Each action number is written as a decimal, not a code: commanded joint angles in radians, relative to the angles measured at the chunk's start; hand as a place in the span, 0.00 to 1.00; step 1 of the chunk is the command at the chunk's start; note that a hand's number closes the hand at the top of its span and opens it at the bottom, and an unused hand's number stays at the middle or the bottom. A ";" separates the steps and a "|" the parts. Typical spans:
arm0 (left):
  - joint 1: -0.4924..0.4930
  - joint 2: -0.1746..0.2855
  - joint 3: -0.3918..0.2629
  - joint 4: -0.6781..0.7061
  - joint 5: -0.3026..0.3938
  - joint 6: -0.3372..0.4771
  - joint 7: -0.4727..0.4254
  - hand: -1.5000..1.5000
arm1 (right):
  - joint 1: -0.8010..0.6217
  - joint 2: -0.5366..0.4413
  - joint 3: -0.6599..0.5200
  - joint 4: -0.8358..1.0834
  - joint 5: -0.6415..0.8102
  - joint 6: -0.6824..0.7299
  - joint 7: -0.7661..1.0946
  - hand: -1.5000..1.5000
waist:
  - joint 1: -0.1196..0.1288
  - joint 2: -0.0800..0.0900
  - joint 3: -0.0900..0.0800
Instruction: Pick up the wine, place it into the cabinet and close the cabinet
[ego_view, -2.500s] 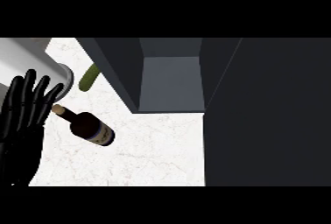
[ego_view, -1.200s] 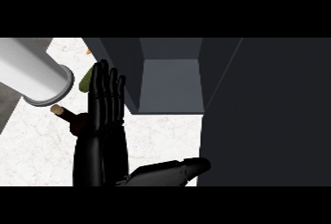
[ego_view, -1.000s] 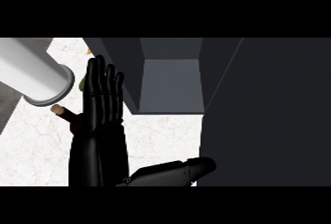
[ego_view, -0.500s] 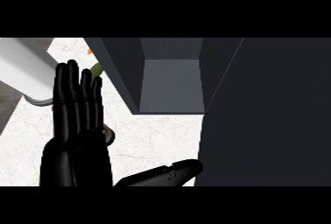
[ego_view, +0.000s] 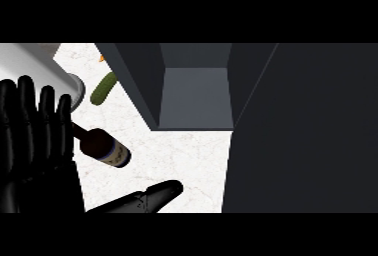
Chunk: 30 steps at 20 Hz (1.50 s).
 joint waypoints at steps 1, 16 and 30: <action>0.096 0.022 0.002 -0.133 -0.038 -0.068 0.061 0.00 | 0.022 0.011 0.012 -0.060 0.001 0.003 0.001 0.00 | 0.005 -0.001 0.000; 0.340 0.073 0.204 -0.063 0.423 -0.081 -0.277 0.00 | -0.026 0.000 -0.068 -0.091 -0.066 0.006 0.075 0.00 | 0.003 0.001 -0.001; 0.393 0.022 0.380 0.271 0.688 -0.241 -0.668 0.00 | -0.114 -0.017 -0.089 -0.134 -0.091 -0.011 0.186 0.00 | 0.002 0.001 -0.001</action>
